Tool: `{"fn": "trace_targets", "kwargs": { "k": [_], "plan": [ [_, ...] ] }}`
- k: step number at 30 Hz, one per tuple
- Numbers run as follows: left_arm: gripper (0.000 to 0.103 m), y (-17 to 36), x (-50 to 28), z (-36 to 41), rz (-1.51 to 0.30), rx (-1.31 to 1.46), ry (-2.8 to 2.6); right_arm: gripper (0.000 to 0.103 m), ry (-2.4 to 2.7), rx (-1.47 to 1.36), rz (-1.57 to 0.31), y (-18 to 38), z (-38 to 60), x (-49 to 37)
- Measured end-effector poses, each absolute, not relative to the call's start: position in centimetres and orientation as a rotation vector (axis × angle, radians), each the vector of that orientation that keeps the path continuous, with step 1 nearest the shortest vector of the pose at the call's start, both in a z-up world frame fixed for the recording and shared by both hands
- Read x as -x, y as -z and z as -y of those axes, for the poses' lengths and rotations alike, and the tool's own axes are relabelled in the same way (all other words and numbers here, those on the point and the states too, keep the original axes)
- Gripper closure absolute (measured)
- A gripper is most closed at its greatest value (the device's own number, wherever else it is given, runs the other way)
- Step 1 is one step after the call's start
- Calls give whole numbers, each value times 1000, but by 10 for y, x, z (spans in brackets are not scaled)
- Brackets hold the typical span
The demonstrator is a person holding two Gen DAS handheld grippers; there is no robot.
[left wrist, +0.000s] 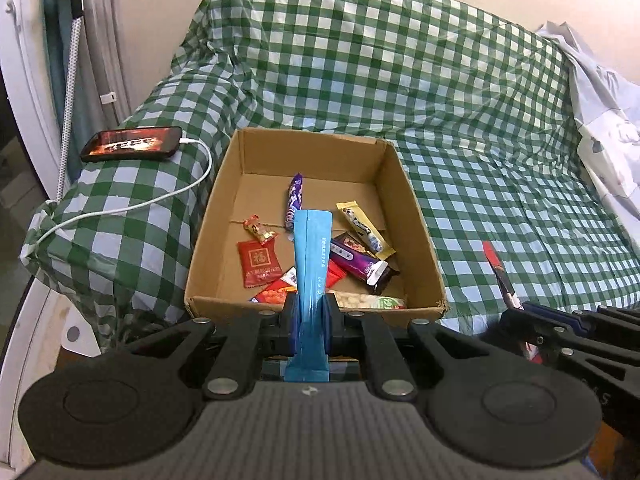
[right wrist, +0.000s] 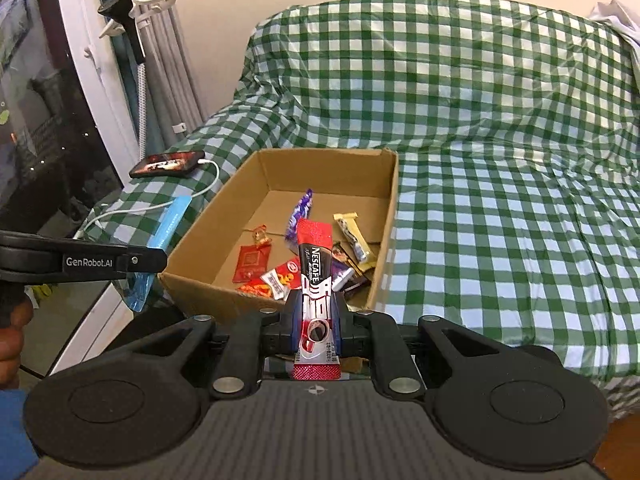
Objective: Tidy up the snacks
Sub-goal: 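Carry the blue stick snack and Nescafe stick over the box with both grippers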
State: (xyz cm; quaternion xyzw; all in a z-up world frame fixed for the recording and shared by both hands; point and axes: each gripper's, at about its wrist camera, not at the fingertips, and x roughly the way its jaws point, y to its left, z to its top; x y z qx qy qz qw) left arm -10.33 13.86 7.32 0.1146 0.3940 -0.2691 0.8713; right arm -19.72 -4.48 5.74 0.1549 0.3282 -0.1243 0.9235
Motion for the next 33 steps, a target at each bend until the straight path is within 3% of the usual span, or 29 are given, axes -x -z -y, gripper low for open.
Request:
{"fn": "trace_targets", "kwargs": {
  "k": [33],
  "plan": [
    [90,-58,98,-136,-871,-253,565,87,253,-288,-702,-53,38,190]
  ]
}}
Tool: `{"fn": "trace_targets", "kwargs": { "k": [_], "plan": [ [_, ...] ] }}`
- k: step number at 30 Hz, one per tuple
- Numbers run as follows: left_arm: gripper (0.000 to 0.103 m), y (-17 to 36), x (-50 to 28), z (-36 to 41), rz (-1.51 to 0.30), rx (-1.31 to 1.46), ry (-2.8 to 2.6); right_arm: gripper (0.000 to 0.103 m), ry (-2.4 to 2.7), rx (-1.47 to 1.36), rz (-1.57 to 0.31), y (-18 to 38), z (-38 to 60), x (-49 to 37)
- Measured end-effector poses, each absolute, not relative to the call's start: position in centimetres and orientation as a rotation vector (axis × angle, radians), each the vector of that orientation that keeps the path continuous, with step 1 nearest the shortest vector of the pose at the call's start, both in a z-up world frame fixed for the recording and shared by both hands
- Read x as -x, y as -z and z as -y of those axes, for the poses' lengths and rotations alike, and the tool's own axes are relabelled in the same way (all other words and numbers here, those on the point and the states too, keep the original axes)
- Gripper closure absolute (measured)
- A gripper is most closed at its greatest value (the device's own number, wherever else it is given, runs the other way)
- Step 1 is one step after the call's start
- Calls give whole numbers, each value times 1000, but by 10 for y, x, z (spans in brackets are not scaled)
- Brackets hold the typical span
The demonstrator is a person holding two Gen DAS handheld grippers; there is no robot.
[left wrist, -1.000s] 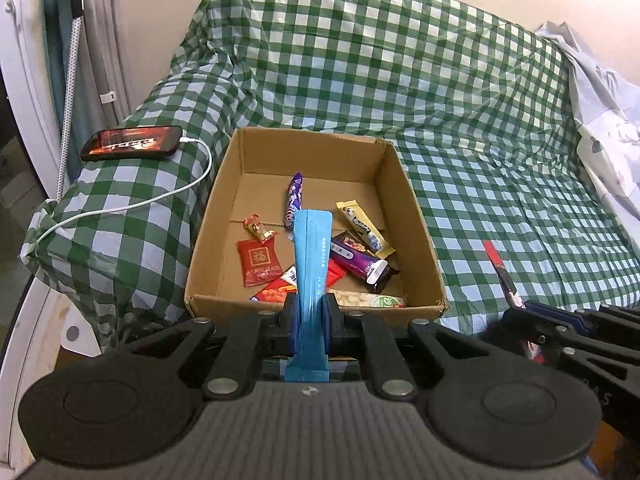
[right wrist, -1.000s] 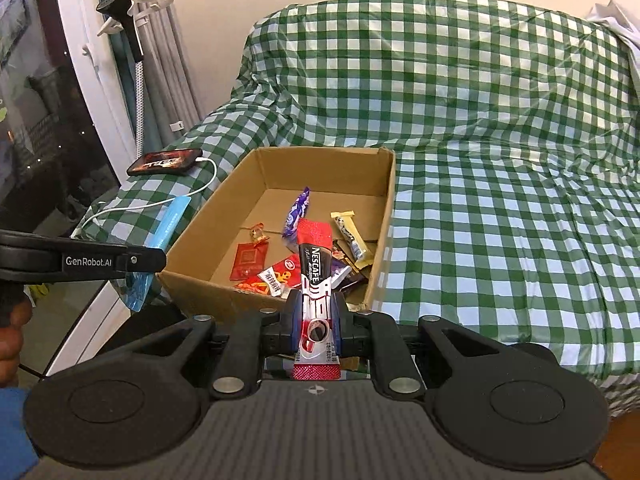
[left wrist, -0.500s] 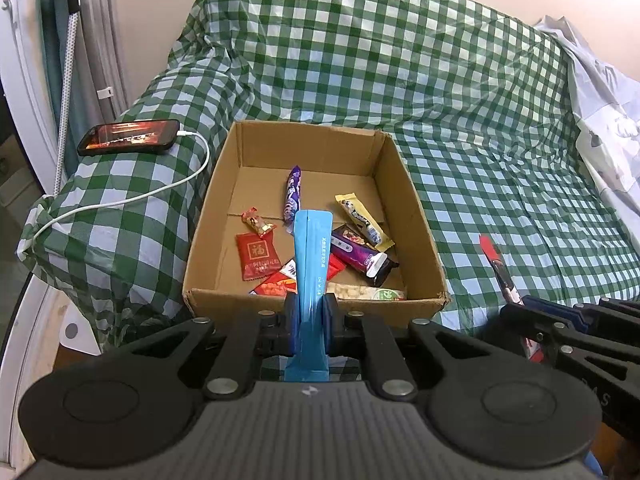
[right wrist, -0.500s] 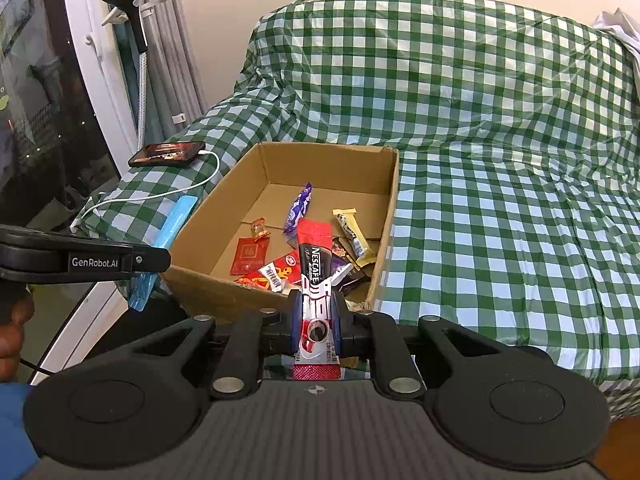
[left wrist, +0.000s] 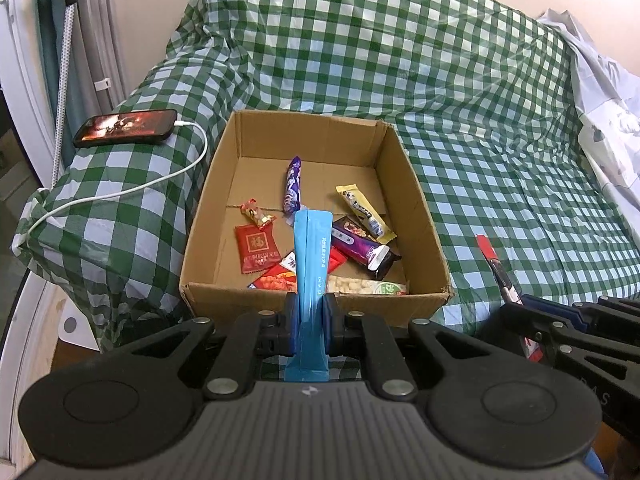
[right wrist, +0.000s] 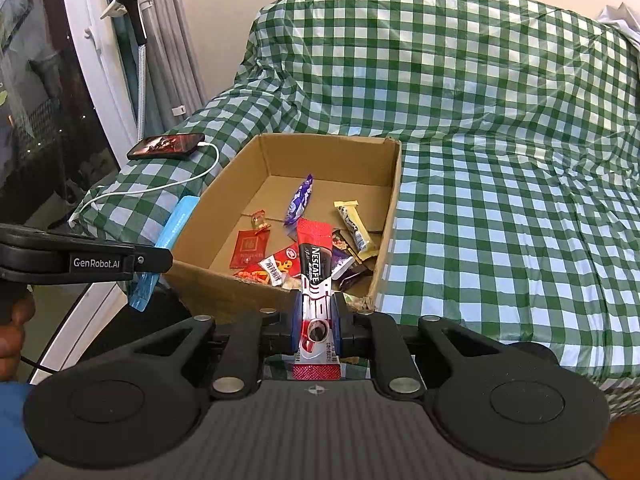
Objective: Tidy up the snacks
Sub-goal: 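Carry the blue stick snack and Nescafe stick over the box with both grippers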
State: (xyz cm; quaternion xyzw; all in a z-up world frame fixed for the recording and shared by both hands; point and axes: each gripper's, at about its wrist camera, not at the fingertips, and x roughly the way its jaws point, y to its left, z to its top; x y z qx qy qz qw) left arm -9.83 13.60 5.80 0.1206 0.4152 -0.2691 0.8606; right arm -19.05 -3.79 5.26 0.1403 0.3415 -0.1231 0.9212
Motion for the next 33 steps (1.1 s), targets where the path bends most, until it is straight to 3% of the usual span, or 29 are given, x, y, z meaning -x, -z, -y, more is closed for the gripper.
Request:
{"fn": "trace_targets", "kwargs": {
  "k": [15,33],
  "plan": [
    [90,-40,79,-128,-940,-259,561,87,249,-285,-766,-37,40,187],
    [90,-32,1,-96,-992,-245,518,87,228,-319,-790,-38,70,112]
  ]
}}
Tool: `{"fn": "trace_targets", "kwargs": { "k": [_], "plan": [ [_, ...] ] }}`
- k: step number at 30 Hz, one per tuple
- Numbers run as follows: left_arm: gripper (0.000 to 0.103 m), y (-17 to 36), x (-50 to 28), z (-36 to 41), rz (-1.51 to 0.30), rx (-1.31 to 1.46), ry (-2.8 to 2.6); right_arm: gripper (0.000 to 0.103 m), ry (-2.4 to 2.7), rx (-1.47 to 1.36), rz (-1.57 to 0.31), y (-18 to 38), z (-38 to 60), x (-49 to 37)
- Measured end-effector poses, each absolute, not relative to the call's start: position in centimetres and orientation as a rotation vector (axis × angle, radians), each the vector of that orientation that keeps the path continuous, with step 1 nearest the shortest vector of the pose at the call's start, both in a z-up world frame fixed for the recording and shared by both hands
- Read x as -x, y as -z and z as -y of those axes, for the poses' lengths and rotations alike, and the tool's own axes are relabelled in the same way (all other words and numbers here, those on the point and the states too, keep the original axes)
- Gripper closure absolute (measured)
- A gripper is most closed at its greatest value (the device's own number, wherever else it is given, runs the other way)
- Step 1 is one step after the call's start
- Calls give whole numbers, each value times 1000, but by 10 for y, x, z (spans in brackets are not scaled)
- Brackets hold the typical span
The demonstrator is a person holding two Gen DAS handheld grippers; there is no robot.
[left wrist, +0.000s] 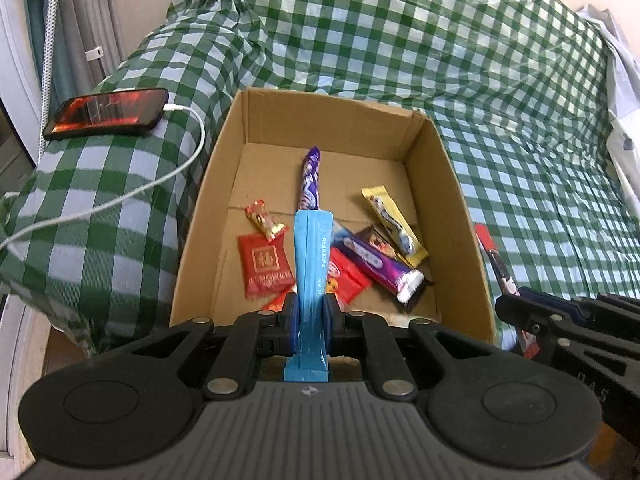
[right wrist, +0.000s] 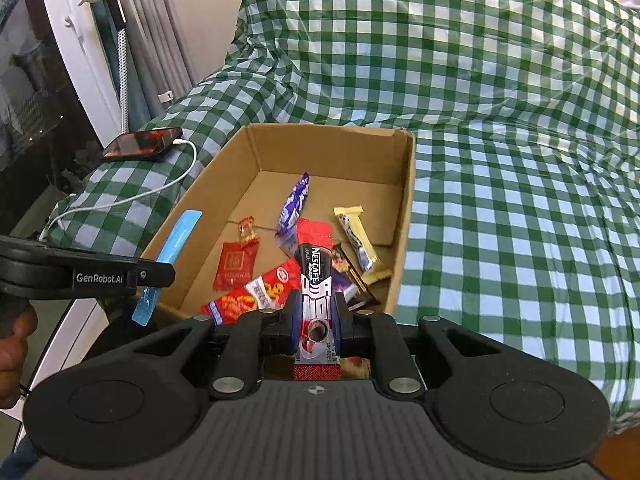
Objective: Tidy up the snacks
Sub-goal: 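Carry the blue stick snack and Nescafe stick over the box with both grippers, then lower into the box and open both grippers to drop the two sticks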
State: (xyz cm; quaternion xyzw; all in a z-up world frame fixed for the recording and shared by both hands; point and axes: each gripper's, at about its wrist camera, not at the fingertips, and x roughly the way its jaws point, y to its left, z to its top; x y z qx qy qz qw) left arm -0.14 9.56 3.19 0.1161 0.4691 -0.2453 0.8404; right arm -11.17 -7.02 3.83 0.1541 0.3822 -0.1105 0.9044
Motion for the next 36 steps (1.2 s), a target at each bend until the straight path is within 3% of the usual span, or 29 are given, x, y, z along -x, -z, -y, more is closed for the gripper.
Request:
{"fn": "trace_targets", "kwargs": {
  "k": [24,26,28,31,36],
  "plan": [
    [88,29,-111,-33,-1098,-361,485,87,212,-369,-900,28,116,-11],
    [69,34,-116,-30,-1098,-373,472,83,219,-370,-906,33,118,-18],
    [0,34,-120,-28,-1103,-379,442,79,240,-371,-901,36,122,-23],
    [0,22,-115,-34,-1024,-364,389,16,308,-377,-865,29,127,-21],
    [0,15,-97,-43,-1034,-404,390,12,314,-379,-821,15,120,1]
  ]
}}
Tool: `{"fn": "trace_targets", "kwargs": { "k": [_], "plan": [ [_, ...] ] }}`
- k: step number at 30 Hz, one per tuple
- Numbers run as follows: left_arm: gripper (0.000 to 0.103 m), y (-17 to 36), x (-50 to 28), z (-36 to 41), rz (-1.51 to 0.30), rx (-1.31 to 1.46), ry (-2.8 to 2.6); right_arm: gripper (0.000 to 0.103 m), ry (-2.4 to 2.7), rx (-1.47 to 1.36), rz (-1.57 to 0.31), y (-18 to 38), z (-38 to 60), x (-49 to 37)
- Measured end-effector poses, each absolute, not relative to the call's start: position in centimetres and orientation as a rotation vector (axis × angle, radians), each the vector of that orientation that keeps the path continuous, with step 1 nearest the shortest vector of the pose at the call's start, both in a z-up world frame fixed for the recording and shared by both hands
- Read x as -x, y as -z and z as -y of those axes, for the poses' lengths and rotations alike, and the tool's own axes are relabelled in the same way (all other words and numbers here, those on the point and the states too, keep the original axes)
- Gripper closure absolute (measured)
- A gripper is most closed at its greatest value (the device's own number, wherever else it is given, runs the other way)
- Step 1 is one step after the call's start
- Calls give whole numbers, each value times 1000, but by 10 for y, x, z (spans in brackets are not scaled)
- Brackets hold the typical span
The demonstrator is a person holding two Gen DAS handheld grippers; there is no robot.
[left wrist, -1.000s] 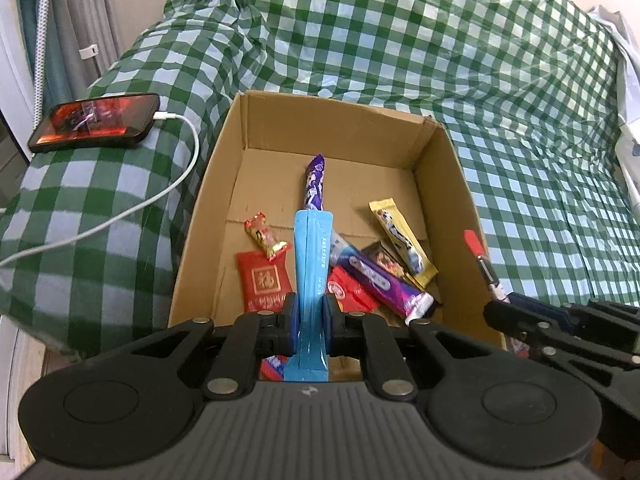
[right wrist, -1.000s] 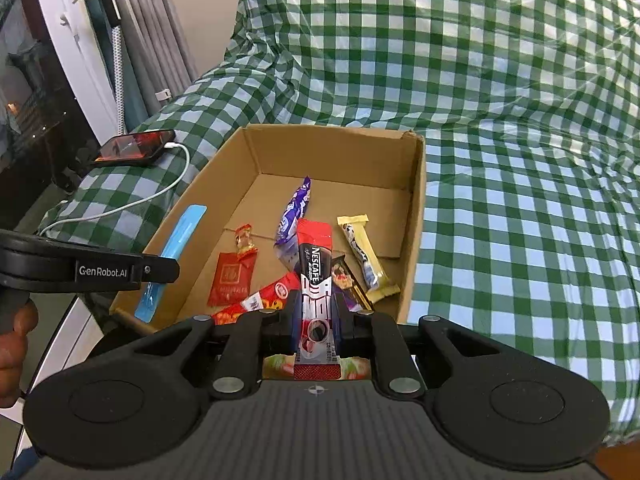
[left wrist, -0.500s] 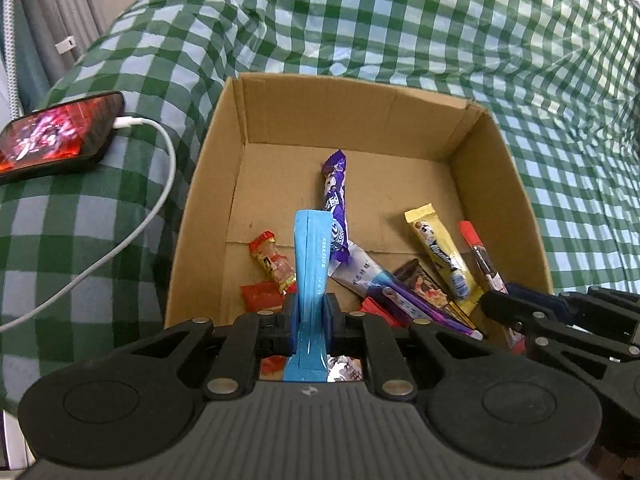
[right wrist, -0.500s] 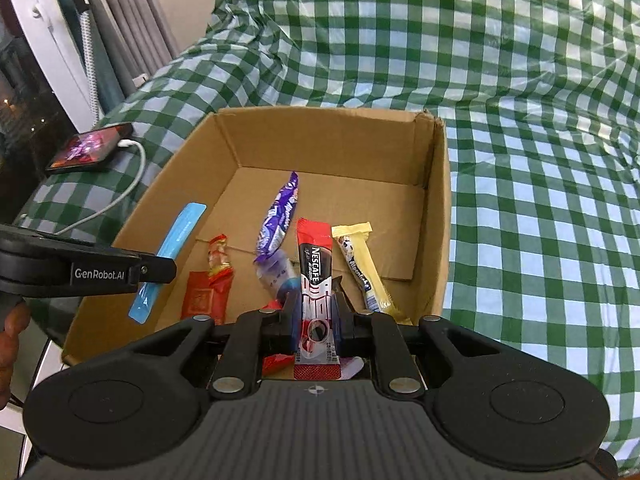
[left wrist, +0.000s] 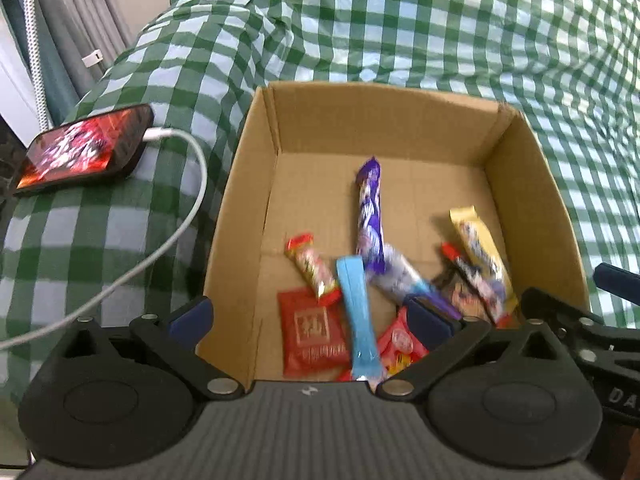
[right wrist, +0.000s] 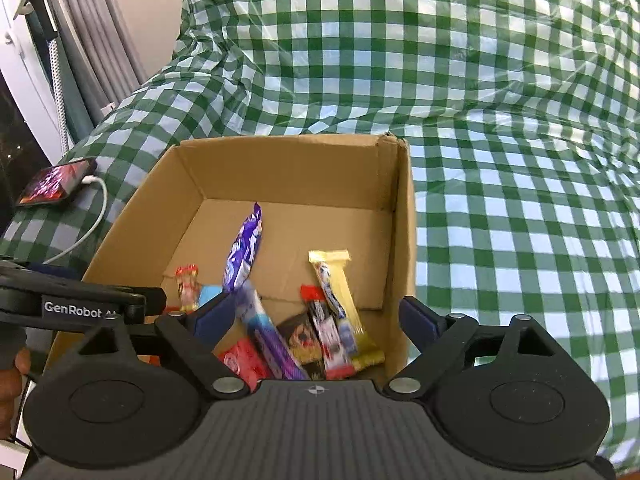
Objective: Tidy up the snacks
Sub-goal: 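Lower into the box and open both grippers to drop the two sticks, then lift both tools up away from the box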
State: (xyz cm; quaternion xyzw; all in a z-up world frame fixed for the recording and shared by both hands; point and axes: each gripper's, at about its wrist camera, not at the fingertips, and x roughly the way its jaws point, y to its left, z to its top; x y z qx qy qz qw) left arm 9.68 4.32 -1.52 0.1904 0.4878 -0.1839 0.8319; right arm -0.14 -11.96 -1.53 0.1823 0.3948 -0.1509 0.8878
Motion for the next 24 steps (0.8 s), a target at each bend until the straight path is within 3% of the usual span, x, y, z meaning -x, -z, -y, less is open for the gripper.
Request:
{"fn": "trace_targets", "kwargs": {
  "k": [24],
  "plan": [
    [0,-44,65,-126,-875,-421,380,2,333,-244,-665,-48,28,149]
  ]
}}
